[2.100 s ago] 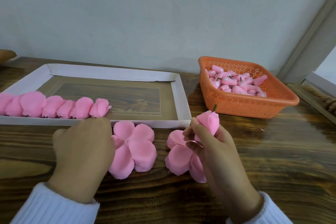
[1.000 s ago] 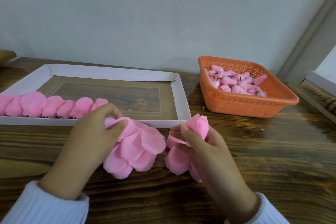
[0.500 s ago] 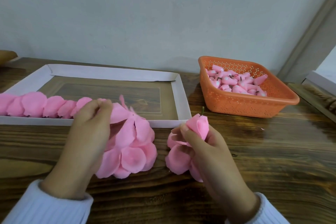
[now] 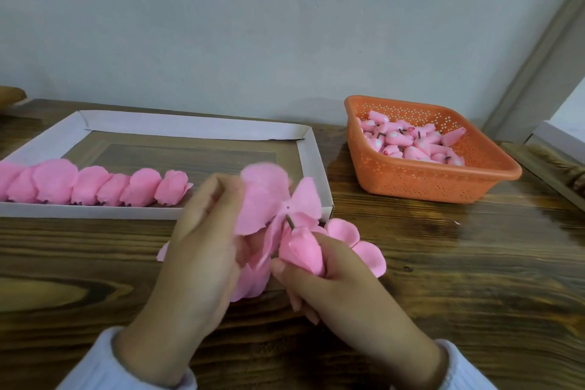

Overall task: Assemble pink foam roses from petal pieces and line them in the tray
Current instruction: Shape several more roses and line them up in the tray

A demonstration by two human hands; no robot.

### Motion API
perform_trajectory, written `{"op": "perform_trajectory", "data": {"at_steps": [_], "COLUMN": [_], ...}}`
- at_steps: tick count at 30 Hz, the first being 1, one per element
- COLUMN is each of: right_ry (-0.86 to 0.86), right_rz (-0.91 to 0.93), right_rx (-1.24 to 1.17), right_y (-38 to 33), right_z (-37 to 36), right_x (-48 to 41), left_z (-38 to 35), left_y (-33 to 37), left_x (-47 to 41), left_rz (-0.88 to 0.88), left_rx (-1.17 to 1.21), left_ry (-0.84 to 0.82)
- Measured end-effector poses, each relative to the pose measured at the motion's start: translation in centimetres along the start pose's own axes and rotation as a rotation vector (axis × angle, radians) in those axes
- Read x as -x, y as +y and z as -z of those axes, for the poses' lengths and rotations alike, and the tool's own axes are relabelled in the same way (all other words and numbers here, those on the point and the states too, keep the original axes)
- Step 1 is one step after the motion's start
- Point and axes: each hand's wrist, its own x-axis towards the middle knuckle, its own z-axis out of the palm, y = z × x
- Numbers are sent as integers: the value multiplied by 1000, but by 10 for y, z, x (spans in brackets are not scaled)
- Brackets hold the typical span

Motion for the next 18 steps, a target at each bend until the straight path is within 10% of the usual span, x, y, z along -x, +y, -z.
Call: {"op": "perform_trajectory", "data": {"at_steps": [6,18], "right_ry": [16,-12], "right_rz": [-6,23], "right_rx": [-24,-51], "right_y": [0,-5], "right_z": [1,4], "right_x": [0,4], "left_z": [-4,2], "left_y": [0,-3], "left_x": [10,8], "left_rz": [-584,-734], "left_rx": [-513,-558], "left_ry": [-282,-244]}}
